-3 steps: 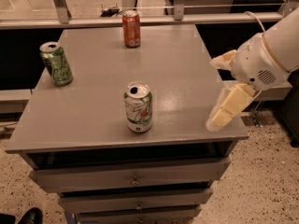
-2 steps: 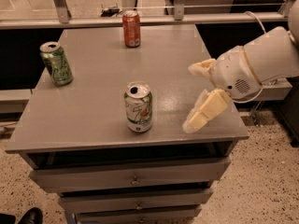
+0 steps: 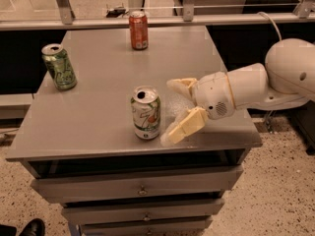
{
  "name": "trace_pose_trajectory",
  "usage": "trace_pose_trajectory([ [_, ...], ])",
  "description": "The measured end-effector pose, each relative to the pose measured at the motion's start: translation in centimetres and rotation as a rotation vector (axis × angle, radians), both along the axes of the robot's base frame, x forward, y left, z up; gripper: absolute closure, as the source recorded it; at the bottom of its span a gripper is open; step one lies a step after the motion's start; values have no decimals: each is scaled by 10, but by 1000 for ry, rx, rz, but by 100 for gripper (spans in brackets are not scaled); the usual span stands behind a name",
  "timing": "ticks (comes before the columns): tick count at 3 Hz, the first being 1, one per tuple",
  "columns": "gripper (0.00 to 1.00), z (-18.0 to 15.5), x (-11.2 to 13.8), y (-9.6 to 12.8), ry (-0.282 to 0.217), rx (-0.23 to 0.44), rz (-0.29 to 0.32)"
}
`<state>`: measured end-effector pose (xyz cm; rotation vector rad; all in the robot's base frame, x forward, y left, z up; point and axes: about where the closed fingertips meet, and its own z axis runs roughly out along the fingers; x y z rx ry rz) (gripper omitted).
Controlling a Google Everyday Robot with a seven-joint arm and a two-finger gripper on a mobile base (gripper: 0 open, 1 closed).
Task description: Knock 7up can over
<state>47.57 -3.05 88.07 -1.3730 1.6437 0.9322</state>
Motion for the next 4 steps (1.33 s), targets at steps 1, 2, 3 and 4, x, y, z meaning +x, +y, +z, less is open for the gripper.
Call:
trace_pose_trajectory([
  [1,0,-3,-1,30,5,121,36],
  [2,26,-6,-1,50,12,206,52],
  [3,49,-7,3,52,7,236,37],
  [4,80,-6,16,42,-14,220,18],
])
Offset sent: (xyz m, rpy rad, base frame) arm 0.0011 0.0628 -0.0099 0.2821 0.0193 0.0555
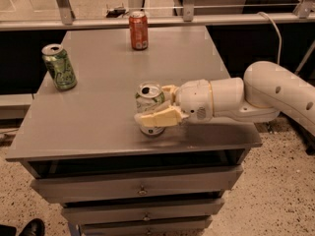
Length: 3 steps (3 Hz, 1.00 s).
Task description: Knock 7up can over
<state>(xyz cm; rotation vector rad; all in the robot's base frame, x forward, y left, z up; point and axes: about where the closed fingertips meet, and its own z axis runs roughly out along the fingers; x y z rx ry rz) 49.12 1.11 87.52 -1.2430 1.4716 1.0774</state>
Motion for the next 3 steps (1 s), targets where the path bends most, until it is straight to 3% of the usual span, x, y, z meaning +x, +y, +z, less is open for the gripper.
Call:
trace_pose_trajectory([
  [1,100,7,25,-30,-37,-84,-13],
  [2,100,18,50,-56,-89,-216,9],
  [3,100,23,73,-75,-207,-487,120],
])
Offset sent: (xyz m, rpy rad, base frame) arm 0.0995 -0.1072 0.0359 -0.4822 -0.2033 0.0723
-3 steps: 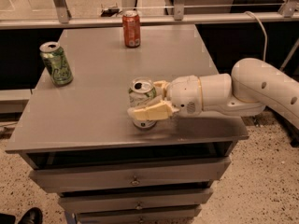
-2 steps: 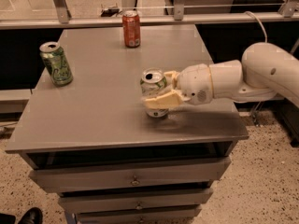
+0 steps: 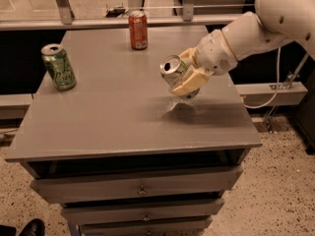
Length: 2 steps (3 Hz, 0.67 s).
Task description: Knock 7up can over
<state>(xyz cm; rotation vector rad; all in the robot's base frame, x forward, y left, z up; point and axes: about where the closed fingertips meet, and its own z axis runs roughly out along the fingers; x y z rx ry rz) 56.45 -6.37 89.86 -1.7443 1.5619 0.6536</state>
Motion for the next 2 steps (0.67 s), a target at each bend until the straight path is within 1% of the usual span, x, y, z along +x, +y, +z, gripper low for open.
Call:
trace_pose_trajectory([
  [1,100,-10,7,-6,-75,-218,92],
  [2,100,-16,9,-6,-168,-398,150],
])
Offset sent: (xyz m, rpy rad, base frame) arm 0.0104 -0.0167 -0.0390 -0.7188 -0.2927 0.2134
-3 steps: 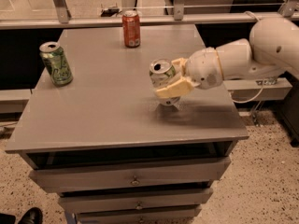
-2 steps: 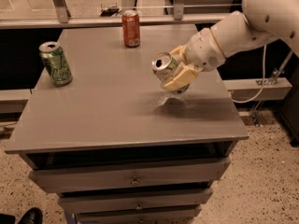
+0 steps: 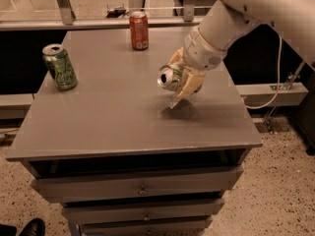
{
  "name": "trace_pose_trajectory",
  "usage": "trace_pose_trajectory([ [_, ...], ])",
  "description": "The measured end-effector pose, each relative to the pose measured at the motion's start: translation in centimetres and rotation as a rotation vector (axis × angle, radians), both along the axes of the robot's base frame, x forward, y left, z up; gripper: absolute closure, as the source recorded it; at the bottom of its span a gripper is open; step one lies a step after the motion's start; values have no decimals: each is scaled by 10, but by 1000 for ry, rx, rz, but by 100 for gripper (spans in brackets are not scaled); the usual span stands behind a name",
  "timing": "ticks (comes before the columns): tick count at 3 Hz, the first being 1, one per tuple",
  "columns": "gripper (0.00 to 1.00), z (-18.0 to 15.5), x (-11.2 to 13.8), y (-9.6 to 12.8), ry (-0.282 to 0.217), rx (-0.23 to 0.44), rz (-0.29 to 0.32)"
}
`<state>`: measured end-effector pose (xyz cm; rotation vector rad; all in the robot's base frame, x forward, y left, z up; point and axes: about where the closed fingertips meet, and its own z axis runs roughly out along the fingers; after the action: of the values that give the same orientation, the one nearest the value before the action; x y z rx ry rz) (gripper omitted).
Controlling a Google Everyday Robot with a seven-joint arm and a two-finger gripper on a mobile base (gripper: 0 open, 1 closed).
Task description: Knock 7up can over
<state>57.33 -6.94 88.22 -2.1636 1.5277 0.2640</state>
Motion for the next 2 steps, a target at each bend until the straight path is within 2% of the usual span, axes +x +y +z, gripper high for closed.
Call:
trace_pose_trajectory([
  [1,75,-26,-1,1,-39,-199,37],
  [2,52,-37,-5,0,-41,-278,58],
])
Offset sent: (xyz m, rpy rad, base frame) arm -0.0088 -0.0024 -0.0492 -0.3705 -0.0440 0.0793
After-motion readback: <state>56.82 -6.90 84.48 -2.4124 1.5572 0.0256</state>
